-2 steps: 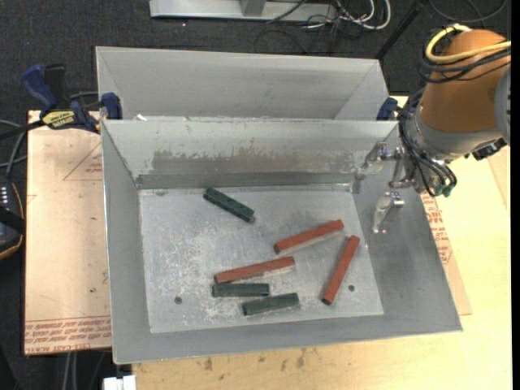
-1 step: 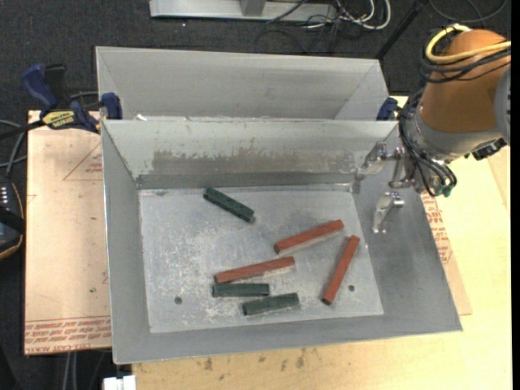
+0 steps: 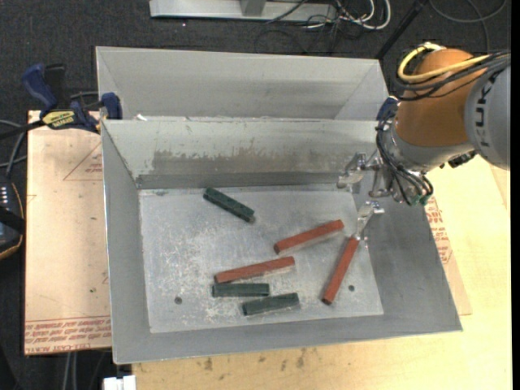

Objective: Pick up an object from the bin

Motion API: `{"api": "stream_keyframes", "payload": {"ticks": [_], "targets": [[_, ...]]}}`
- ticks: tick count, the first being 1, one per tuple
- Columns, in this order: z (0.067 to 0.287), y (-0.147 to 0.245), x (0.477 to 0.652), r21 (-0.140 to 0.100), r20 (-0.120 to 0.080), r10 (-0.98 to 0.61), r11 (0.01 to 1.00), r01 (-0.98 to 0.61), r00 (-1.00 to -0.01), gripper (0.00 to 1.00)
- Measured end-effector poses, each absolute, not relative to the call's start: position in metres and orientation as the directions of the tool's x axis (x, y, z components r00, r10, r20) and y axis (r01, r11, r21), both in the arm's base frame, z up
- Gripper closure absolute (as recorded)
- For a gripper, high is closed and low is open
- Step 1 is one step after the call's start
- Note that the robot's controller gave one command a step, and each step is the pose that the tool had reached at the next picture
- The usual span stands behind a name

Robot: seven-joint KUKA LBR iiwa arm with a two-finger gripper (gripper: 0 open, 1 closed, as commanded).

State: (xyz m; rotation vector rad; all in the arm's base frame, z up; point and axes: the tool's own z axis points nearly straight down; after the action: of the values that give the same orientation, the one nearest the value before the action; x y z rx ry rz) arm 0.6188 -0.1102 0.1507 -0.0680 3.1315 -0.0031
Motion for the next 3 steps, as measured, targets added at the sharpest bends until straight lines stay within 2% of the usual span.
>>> {"api": "stream_keyframes", "payload": {"ticks": [1,2,3], "targets": [[0.077,-0.107,0.636,0.000,-0.020,0.129,0.992,0.129,-0.991,1.00],[0.077,-0.107,0.636,0.000,-0.020,0.129,0.992,0.129,-0.991,1.00],[0.266,-0.099,0.631,0.001,-0.013,0.163,0.987,0.163,-0.987,1.00]]}}
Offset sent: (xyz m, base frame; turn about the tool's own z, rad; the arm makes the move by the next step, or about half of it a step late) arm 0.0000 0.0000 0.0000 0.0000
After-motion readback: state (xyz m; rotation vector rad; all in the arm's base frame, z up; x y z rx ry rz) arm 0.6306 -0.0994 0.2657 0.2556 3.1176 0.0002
